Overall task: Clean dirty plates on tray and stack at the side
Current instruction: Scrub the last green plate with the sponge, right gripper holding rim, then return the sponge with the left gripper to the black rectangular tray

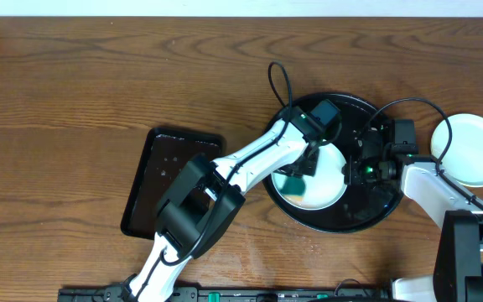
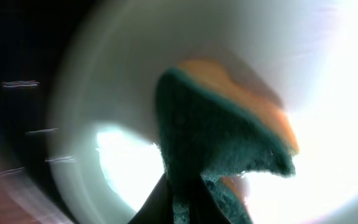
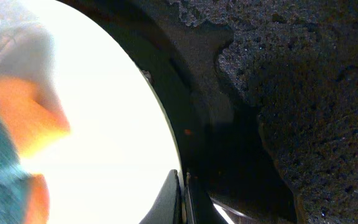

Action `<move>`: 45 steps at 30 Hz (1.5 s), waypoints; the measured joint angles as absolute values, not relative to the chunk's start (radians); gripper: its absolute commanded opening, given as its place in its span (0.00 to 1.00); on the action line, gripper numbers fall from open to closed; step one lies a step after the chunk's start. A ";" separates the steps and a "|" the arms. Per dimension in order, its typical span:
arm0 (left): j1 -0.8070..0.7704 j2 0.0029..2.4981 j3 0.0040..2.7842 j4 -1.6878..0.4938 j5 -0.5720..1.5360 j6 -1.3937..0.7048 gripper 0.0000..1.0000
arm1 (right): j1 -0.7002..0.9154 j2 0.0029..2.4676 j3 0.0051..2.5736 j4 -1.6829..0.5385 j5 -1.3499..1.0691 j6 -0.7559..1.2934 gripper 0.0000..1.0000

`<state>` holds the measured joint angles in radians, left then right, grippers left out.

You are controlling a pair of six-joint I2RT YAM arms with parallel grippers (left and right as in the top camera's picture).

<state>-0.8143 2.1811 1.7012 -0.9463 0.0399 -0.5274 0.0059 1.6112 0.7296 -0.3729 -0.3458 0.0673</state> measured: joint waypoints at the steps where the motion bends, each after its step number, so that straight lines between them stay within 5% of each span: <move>1: -0.814 2.181 1.709 -0.968 -0.006 -0.528 0.08 | 0.006 1.611 0.730 -0.373 -0.346 0.067 0.01; 11: -0.796 2.142 1.775 -1.032 -0.115 -0.527 0.08 | 0.006 1.611 0.730 -0.377 -0.348 0.067 0.01; 19: -0.677 1.866 1.778 -1.188 -0.070 -0.524 0.08 | 0.006 1.611 0.730 -0.377 -0.348 0.067 0.01; 25: -0.499 1.711 1.788 -1.356 -0.135 -0.514 0.08 | 0.006 1.612 0.729 -0.373 -0.337 0.066 0.15; 28: -0.419 1.704 1.761 -1.364 -0.159 -0.511 0.08 | 0.012 1.612 0.729 -0.368 -0.336 0.059 0.01; 35: -0.322 1.713 1.470 -1.166 -0.131 -0.461 0.08 | 0.022 1.610 0.729 -0.366 -0.332 0.059 0.01; 41: -0.253 1.717 1.292 -1.076 -0.095 -0.421 0.41 | 0.022 1.570 0.725 -0.420 -0.321 0.059 0.01; 45: -0.210 1.717 1.284 -1.060 -0.053 -0.402 0.48 | 0.022 1.464 0.720 -0.454 -0.304 0.059 0.01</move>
<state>-0.2096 1.7172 1.2842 -1.0599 -0.0532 -0.4019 0.0219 1.4639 0.7204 -0.4538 -0.3042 0.0586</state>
